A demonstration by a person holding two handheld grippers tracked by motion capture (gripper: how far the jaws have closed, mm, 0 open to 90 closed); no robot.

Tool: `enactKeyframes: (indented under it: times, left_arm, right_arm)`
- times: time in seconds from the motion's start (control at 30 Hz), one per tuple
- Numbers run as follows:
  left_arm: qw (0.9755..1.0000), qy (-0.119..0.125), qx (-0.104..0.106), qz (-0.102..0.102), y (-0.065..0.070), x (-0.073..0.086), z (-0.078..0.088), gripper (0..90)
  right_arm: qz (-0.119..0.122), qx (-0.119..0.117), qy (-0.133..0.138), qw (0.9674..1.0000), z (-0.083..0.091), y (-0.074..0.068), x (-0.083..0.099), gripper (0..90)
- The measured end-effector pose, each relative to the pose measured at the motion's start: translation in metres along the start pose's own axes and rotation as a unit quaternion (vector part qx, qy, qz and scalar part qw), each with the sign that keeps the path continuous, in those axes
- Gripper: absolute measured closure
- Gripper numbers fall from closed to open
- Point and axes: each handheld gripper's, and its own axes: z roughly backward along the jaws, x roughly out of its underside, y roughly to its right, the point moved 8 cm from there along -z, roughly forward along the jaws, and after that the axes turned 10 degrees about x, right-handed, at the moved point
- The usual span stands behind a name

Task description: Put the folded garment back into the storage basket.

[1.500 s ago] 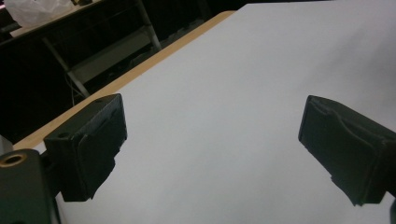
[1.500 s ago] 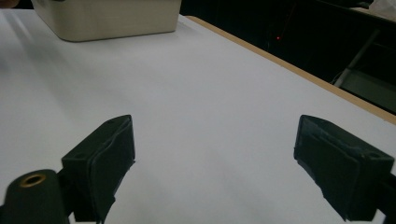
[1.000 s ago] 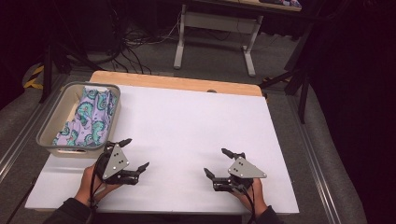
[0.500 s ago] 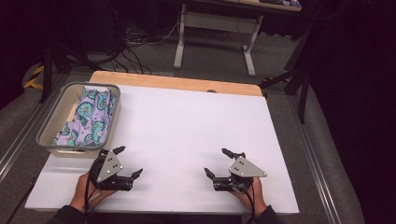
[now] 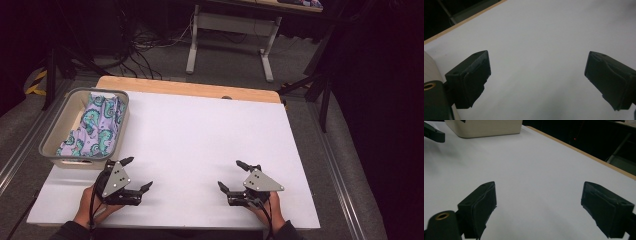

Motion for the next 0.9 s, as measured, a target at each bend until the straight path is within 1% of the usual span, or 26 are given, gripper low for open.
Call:
enactKeyframes:
  times: [0.1,0.2,0.27,0.37,0.6,0.67,0.8,0.83,0.9]
  left_arm:
    - [1.0,-0.001,0.0,0.004,-0.0002,0.0009,-0.0008,7.4]
    - [1.0,-0.003,0.001,0.001,0.0001,0.0009,-0.001,7.4]
    - [1.0,-0.006,0.005,-0.001,0.0009,0.001,-0.0022,7.5]
    - [1.0,-0.007,0.006,0.0,0.0009,0.0013,-0.0037,7.4]
    - [0.9999,-0.012,0.011,-0.003,0.0018,0.0012,-0.0062,7.4]
    - [0.9998,-0.012,0.012,-0.003,0.0021,0.0007,-0.006,7.3]
    - [0.9999,-0.008,0.011,0.001,0.0015,-0.0004,-0.0049,7.4]
    - [0.9999,-0.01,0.01,-0.001,0.0012,-0.0004,-0.0048,7.3]
    - [0.9999,-0.008,0.011,0.001,0.0008,-0.0011,-0.0054,7.4]
  right_arm:
    - [0.0,0.0,0.002,1.0,-0.0003,-0.0002,-0.0004,13.2]
    - [0.001,-0.001,0.001,1.0,-0.0001,-0.0006,0.0007,13.7]
    - [0.003,-0.004,0.002,1.0,0.0004,-0.002,0.0011,14.5]
    - [0.008,-0.005,0.009,0.9999,0.0022,-0.003,0.0005,15.9]
    - [0.007,-0.009,0.01,0.9999,0.003,-0.0038,0.002,17.2]
    - [0.008,-0.01,0.011,0.9999,0.0034,-0.0047,0.0021,18.2]
    - [0.014,-0.021,0.009,0.9996,0.005,-0.0097,0.0027,18.8]
    - [0.015,-0.021,0.008,0.9996,0.0056,-0.0101,0.0031,18.7]
    - [0.013,-0.022,0.009,0.9996,0.0068,-0.0096,0.0039,18.6]
